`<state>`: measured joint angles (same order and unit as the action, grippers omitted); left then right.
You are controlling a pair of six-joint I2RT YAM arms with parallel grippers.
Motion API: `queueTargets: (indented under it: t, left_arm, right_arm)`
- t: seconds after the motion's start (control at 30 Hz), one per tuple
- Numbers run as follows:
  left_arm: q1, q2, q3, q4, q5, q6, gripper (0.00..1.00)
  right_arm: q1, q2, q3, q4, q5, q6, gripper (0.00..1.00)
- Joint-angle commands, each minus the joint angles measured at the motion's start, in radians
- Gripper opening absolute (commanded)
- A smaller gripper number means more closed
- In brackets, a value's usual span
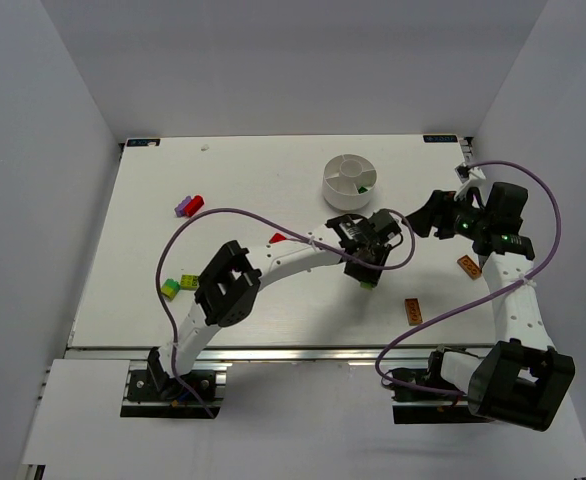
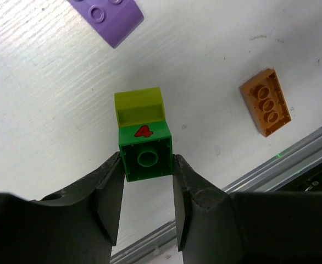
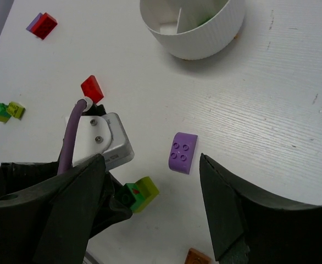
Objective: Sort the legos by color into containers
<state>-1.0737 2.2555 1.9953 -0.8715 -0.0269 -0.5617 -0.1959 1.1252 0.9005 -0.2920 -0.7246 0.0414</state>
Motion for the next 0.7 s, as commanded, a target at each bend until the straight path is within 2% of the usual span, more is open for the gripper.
queueTargets:
  t: [0.0, 0.07, 0.13, 0.17, 0.2, 0.23, 0.27, 0.3, 0.37, 0.4, 0.5, 0.53, 0.67]
  left_arm:
    - [0.032, -0.193, -0.071, 0.073, 0.024, 0.0, 0.01]
    - [0.06, -0.278, -0.171, 0.191, 0.083, -0.03, 0.0]
    - [0.109, -0.417, -0.355, 0.3, 0.18, -0.049, 0.0]
    - [0.124, -0.463, -0.419, 0.419, 0.214, -0.058, 0.0]
    - [0.153, -0.512, -0.557, 0.489, 0.272, -0.058, 0.0]
    - [0.164, -0.609, -0.628, 0.558, 0.297, -0.056, 0.0]
    - [0.173, -0.655, -0.697, 0.697, 0.323, -0.053, 0.0]
    - [0.193, -0.698, -0.819, 0.766, 0.379, -0.056, 0.0]
    - [0.205, -0.798, -0.916, 0.942, 0.425, -0.072, 0.0]
    - [0.21, -0.822, -0.987, 0.992, 0.48, -0.072, 0.0]
    - [0.21, -0.896, -1.056, 1.127, 0.533, -0.052, 0.0]
    - [0.21, -0.91, -1.082, 1.141, 0.556, -0.041, 0.0]
    - [0.21, -0.97, -1.104, 1.138, 0.575, 0.031, 0.0]
  right_arm:
    - [-0.004, -0.004, 0.009, -0.021, -0.096, -0.023, 0.74]
    - [-0.004, 0.001, 0.011, -0.03, -0.158, -0.026, 0.74]
    - [-0.002, 0.014, 0.015, -0.042, -0.215, -0.026, 0.74]
    - [0.0, 0.021, 0.017, -0.047, -0.283, -0.032, 0.74]
    - [-0.002, 0.025, 0.017, -0.049, -0.336, -0.038, 0.74]
    - [0.0, 0.037, 0.017, -0.058, -0.407, -0.085, 0.75]
    - [0.006, 0.041, 0.015, -0.07, -0.576, -0.136, 0.78]
    - [0.018, 0.045, 0.015, -0.076, -0.628, -0.215, 0.78]
    - [0.071, 0.051, 0.017, -0.111, -0.697, -0.294, 0.79]
    - [0.093, 0.068, 0.031, -0.145, -0.702, -0.387, 0.79]
    - [0.194, 0.103, 0.096, -0.228, -0.687, -0.457, 0.79]
    - [0.255, 0.126, 0.109, -0.23, -0.684, -0.466, 0.79]
    - [0.325, 0.159, 0.144, -0.193, -0.677, -0.445, 0.79]
